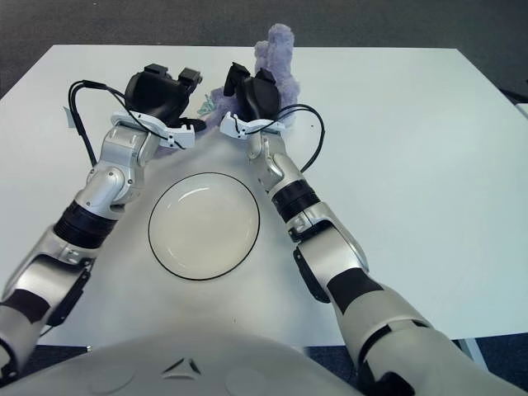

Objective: Put the doll into the plate.

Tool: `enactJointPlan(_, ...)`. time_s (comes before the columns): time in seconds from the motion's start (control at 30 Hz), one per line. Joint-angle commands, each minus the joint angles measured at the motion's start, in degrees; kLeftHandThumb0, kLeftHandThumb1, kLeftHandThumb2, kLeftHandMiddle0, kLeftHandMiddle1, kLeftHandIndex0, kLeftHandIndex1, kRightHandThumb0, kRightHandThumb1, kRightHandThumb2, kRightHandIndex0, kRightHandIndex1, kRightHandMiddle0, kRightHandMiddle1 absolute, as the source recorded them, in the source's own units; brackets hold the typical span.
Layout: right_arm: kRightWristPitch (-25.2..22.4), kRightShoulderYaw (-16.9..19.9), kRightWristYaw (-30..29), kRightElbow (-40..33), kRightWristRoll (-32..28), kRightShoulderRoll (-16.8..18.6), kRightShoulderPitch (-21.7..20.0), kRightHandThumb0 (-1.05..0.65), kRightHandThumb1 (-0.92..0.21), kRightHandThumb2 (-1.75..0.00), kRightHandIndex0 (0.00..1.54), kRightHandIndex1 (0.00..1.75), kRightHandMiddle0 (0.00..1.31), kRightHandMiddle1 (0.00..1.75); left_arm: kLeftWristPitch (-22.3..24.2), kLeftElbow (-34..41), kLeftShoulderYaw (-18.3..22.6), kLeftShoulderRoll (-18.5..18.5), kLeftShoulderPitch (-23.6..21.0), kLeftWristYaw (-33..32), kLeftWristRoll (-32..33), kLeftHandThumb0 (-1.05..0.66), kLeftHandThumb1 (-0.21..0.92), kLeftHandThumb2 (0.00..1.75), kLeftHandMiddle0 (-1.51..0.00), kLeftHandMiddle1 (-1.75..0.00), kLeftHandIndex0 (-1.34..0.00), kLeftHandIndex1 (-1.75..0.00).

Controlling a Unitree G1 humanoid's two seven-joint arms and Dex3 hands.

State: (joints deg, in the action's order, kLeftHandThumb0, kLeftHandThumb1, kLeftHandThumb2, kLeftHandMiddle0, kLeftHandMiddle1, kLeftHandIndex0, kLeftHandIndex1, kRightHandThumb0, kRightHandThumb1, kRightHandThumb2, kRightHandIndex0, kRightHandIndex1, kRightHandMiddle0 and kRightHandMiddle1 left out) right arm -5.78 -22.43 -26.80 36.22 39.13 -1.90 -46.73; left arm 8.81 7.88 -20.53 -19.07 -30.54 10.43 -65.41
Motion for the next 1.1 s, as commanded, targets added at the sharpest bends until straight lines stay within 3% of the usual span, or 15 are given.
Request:
enactJointPlan(0.0, 0.17, 0.13, -1.32, 0.91, 0.85, -0.44, -2.07, 0.40, -0.53, -1.03, 0.44, 1.75, 0.50, 1.75, -1.17, 1.89, 0.76, -1.67, 1.23, 1.69, 1.81, -0.85, 0.92, 0.36, -0.60, -0.20, -0.24, -0.48)
enactJointPlan(0.33, 0.28, -0.34, -2.92, 3.08, 1.36, -0.52, -3.25, 0.40, -0.55, -1.02, 0.43, 1.75, 0.49, 1.75, 0.43, 3.83, 0.02, -1.99, 1.46, 7.63, 1.38, -0.87, 0.92, 0.34, -0.58, -0.17, -0.18, -0.45)
enactJointPlan(0.87, -0.58, -2.58, -6.60, 6.06, 4.48, -1.22, -4.61, 0.39, -0.59, -0.96, 0.40, 1.75, 0.48, 1.75, -0.73, 5.92, 1.19, -1.90, 2.94, 5.61, 3.23, -0.88, 0.92, 0.37, -0.60, -0.19, -0.17, -0.44)
enactJointPlan(1.07, -0.69, -2.85, -6.90, 6.40, 4.57, -1.19, -4.92, 0.39, -0.60, -0.95, 0.40, 1.75, 0.48, 1.75, 1.12, 2.23, -0.69, -1.25, 0.93, 7.09, 0.32, -0.88, 0.92, 0.36, -0.58, -0.18, -0.16, -0.44)
